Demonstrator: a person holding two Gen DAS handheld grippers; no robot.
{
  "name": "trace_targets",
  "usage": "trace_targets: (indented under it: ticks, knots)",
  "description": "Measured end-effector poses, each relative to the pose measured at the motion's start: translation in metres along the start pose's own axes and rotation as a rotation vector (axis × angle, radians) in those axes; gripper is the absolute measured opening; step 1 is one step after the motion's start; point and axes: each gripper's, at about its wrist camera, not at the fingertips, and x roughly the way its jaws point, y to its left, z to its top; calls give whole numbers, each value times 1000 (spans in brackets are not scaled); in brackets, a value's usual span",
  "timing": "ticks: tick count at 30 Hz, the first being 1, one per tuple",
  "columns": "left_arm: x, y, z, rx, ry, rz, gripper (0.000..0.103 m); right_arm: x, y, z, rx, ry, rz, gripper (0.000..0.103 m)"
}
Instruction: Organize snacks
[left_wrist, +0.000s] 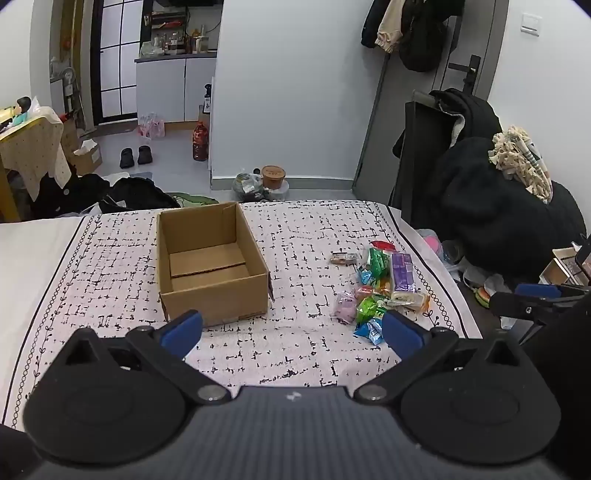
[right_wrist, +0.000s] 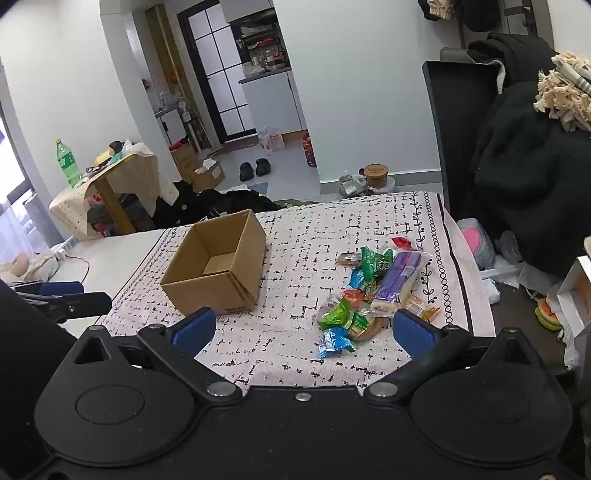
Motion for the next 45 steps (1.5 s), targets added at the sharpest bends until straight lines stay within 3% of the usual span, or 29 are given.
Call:
trace_targets:
  ticks: [45]
  knots:
    - [22, -6, 2, -10, 58, -57, 103, 3, -4, 4, 1, 11, 8, 103]
